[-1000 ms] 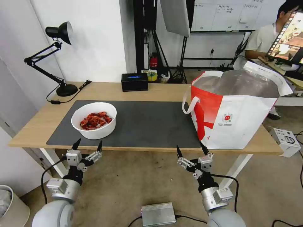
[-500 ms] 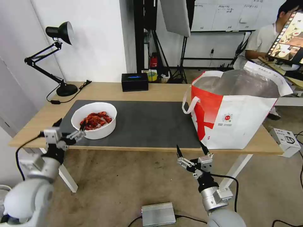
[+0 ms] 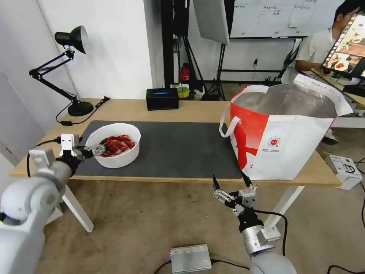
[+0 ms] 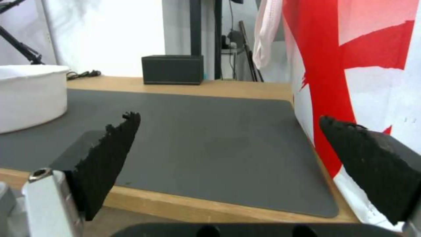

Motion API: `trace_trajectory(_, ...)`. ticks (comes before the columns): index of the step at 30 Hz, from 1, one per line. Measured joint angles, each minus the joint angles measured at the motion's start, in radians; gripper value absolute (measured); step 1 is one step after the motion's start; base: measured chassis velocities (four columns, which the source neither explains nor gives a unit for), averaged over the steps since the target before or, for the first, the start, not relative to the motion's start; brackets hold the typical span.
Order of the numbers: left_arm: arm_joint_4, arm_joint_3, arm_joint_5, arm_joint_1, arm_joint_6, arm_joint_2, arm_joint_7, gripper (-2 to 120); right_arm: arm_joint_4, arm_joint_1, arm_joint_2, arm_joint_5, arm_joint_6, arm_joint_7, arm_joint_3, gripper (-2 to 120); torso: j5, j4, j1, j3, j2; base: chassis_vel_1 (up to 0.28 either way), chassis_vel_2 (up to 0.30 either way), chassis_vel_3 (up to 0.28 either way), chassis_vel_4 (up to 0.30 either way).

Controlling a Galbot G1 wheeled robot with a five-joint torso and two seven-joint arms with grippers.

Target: Pick up the trash from the table and place it into the takeout bag.

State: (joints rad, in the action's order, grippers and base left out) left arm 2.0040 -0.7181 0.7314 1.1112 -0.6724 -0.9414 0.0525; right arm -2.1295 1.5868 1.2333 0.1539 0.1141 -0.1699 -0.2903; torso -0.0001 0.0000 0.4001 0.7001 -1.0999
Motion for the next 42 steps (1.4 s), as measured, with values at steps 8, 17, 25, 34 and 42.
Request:
trace_trajectory(8, -0.066, 0.067, 0.062, -0.100, -0.071, 0.011, 0.046, 100, 0.000, 0.000, 0.000, 0.000, 0.000, 0.000, 0.000, 100, -0.0001, 0.0000, 0.000, 0.000, 0.000, 0.000, 0.000, 0.000, 0.000)
trace_trajectory(17, -0.192, 0.155, 0.099, -0.239, -0.071, 0.051, 0.054, 100, 0.000, 0.000, 0.000, 0.000, 0.000, 0.000, 0.000, 100, 0.0001, -0.0001, 0.000, 0.000, 0.000, 0.000, 0.000, 0.000, 0.000)
trace_trajectory(25, -0.337, 0.224, 0.103, -0.346, -0.067, 0.105, 0.045, 100, 0.000, 0.000, 0.000, 0.000, 0.000, 0.000, 0.000, 100, 0.0001, 0.0000, 0.000, 0.000, 0.000, 0.000, 0.000, 0.000, 0.000)
trace_trajectory(34, -0.413, 0.263, 0.118, -0.367, -0.065, 0.107, 0.033, 100, 0.000, 0.000, 0.000, 0.000, 0.000, 0.000, 0.000, 100, -0.0001, 0.0000, 0.000, 0.000, 0.000, 0.000, 0.000, 0.000, 0.000)
trace_trajectory(42, -0.437, 0.285, 0.114, -0.371, -0.064, 0.107, 0.027, 100, 0.000, 0.000, 0.000, 0.000, 0.000, 0.000, 0.000, 100, 0.0000, 0.0000, 0.000, 0.000, 0.000, 0.000, 0.000, 0.000, 0.000)
